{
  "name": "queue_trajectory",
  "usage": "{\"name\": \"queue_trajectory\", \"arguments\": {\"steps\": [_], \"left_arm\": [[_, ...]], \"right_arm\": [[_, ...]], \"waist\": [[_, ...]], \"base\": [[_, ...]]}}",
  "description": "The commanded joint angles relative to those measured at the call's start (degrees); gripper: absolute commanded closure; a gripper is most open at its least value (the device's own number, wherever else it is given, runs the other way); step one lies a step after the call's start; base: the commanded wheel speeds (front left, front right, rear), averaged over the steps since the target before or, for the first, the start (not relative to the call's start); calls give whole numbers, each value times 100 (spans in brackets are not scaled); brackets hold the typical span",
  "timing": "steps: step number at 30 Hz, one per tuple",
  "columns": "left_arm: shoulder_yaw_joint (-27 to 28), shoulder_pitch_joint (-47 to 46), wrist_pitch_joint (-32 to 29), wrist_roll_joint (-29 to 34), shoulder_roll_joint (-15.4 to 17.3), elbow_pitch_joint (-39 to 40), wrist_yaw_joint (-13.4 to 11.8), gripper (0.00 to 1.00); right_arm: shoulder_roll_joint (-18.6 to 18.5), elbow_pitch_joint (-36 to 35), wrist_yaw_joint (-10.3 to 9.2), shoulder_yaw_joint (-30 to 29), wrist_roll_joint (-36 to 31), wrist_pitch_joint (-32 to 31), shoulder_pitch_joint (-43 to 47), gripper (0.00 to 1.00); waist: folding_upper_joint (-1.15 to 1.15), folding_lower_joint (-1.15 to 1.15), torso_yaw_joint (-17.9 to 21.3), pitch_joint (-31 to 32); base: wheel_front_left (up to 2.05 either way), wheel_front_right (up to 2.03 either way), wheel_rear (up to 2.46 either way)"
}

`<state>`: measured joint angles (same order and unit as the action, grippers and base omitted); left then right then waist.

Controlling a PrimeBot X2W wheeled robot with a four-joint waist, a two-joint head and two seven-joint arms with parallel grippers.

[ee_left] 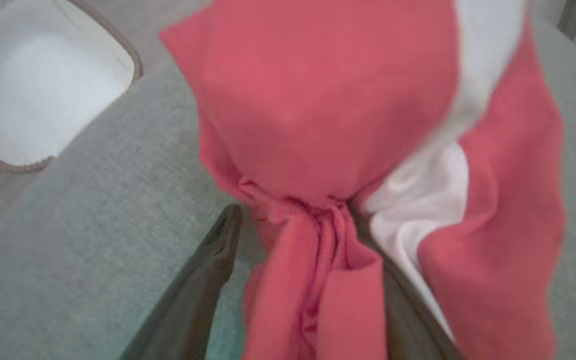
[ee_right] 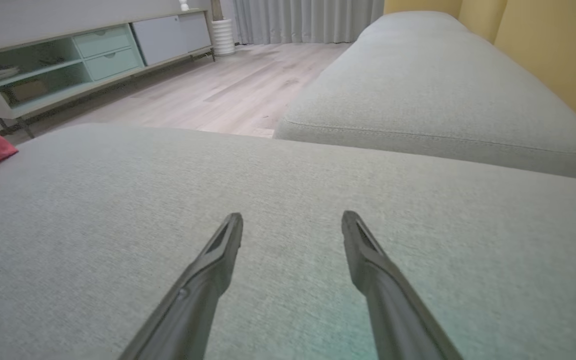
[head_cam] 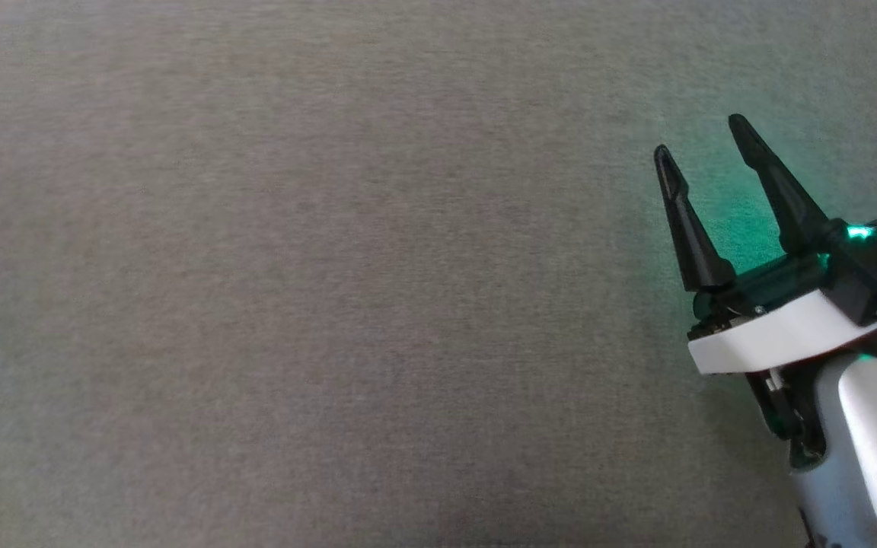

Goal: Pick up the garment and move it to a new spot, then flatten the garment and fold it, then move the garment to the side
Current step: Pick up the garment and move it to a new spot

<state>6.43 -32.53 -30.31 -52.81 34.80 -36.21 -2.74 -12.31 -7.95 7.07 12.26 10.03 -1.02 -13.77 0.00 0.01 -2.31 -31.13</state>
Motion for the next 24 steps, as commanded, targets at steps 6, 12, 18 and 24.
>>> {"name": "queue_trajectory", "arguments": {"steps": [6, 12, 18, 24], "left_arm": [[177, 18, -164, -24, 341, 165, 34, 100], [79, -68, 441, 292, 512, 594, 322, 100], [-242, -450, 770, 605, 520, 1545, 547, 100], [-908, -860, 590, 670, -66, 2729, 564, 100]], "right_arm": [[36, -71, 42, 105, 80, 89, 56, 0], [105, 152, 42, 202, 186, 183, 140, 0], [233, 430, 42, 256, 311, 272, 375, 0], [330, 570, 42, 254, 392, 286, 609, 0]], "waist": [[0, -1, 152, 285], [0, -1, 135, 917], [0, -1, 205, 1780], [0, -1, 355, 2403]], "base": [[0, 0, 0], [0, 0, 0], [0, 0, 0], [0, 0, 0]]}}
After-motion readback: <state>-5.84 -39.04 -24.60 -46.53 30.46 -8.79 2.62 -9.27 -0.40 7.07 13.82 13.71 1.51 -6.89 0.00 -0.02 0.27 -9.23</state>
